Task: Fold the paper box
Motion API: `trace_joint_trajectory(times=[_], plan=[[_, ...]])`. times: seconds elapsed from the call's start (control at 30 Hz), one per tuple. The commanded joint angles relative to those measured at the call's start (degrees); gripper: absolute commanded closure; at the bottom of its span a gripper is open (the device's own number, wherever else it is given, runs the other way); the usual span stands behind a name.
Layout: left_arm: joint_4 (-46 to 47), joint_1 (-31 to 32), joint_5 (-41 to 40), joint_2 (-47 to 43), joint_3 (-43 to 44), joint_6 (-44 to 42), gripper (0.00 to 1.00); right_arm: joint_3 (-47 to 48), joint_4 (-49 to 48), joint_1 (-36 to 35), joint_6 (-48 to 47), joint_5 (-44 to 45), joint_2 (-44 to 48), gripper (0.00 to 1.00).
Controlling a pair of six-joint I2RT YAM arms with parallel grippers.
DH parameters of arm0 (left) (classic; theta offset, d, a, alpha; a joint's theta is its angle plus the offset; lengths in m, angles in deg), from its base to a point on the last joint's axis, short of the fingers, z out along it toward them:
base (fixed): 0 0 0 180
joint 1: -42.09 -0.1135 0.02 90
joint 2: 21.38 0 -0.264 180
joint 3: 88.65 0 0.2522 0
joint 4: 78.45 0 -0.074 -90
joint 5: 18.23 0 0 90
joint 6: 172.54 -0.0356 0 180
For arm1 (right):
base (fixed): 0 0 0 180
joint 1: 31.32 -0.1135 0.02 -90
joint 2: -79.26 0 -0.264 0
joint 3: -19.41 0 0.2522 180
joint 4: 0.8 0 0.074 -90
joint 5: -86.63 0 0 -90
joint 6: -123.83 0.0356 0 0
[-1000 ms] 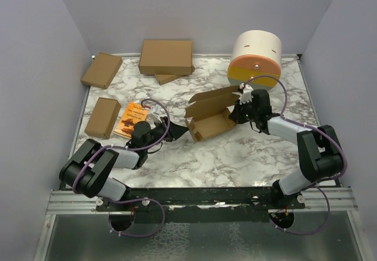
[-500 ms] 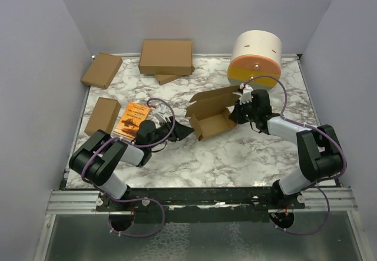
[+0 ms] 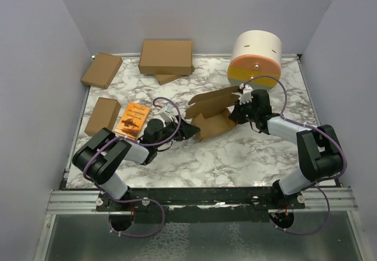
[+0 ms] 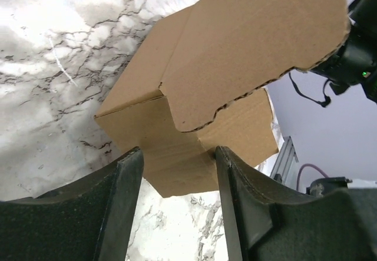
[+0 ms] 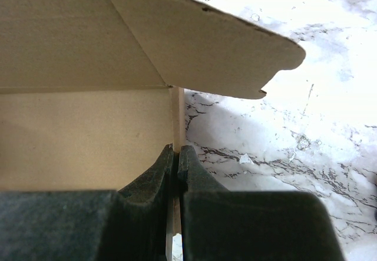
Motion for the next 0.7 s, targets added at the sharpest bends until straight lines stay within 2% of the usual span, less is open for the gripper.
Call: trace_joint_trajectory(times=[0.0,0.13,0.67], plan=[[-6.75,1.64,-7.17,-2.99,1.75,-0.61,0.43,0.49,-0.47,-0.28,0.62,-1.32,0.1,0.99],[-16.11,2.89,-10.69,-4.89,3.97,-1.57,0.41,0.48,-0.5,-0.31,0.62,-1.48,0.2,0.99],[-39.93,8.08,-24.72,-7.54,12.95,-3.98,0.39,0.39,-0.58,-0.84,0.25,-1.49,1.13,0.99]])
